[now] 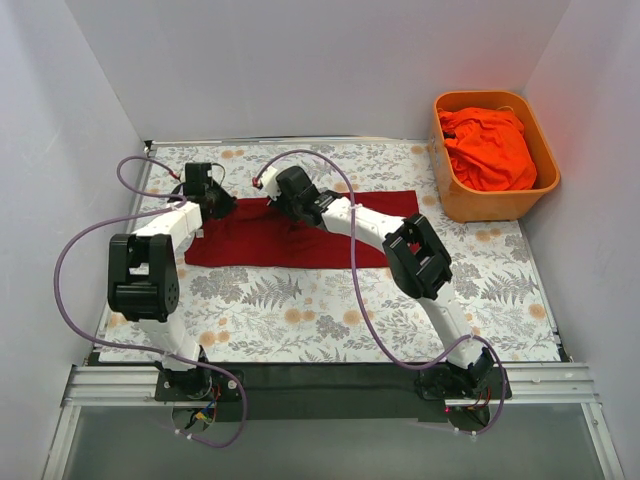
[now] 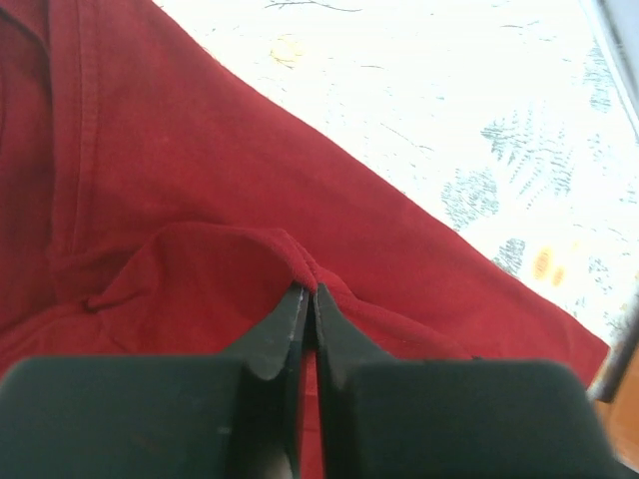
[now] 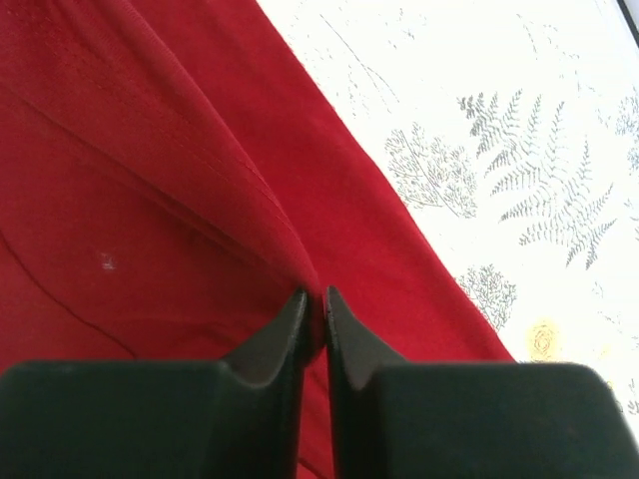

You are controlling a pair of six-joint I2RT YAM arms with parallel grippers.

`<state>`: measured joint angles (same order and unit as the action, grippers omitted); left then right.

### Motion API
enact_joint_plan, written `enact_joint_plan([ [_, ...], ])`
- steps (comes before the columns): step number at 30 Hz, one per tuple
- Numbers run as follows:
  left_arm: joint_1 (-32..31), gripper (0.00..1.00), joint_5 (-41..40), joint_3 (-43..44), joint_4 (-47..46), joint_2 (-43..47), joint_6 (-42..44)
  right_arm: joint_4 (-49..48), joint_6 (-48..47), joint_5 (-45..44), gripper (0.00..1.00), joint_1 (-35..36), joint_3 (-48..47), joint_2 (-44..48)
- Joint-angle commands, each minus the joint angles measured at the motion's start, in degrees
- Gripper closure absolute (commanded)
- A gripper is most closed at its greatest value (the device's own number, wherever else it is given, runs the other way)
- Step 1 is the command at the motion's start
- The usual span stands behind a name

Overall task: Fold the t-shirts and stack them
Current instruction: Fold the tshirt

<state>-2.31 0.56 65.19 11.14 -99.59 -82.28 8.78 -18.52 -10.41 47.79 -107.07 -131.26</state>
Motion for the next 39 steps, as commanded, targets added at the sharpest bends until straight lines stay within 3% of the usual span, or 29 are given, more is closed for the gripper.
enact_joint_plan([
  [1,0.3,0.92,-1.4,2.7,-1.6,-1.6,0.4,-1.2,0.7,-2.3,0.82,-1.2,-1.5,-0.8],
  [3,0.3,0.85,-1.3,3.5,-1.6,-2.3,0.5,-1.1,1.0,-2.6,0.74,-1.5,-1.7,-0.8],
  [4,0.3,0.72,-1.3,3.8,-1.6,-2.3,0.4,-1.1,1.1,-3.0,0.68,-1.5,-1.7,-0.7],
  [7,0.3,0.57,-1.9,3.5,-1.4,0.1,0.5,-0.9,1.7,-5.0,0.54,-1.6,-0.3,1.6],
  [8,0.3,0.45,-2.3,3.3,-1.1,1.2,0.6,-0.7,2.1,-6.2,0.51,-2.2,0.3,2.5],
  [11,0.3,0.27,-6.4,2.3,2.3,6.6,1.4,1.0,5.2,-7.2,0.46,-3.9,4.9,9.2],
  [15,0.8,0.26,-14.4,-1.4,10.8,13.7,0.7,4.8,14.2,-5.3,0.46,-7.3,15.9,17.5],
  [22,5.8,0.25,-18.4,-14.2,16.3,22.5,-1.1,8.5,30.6,3.8,0.46,-17.2,36.2,32.3],
  [29,8.8,0.25,-18.0,-19.7,15.1,21.2,-0.1,7.8,35.3,11.3,0.57,-25.5,50.5,42.0],
  [39,9.2,0.28,-15.5,-18.3,11.9,14.8,0.7,2.1,37.8,14.0,0.61,-33.0,60.0,44.2],
])
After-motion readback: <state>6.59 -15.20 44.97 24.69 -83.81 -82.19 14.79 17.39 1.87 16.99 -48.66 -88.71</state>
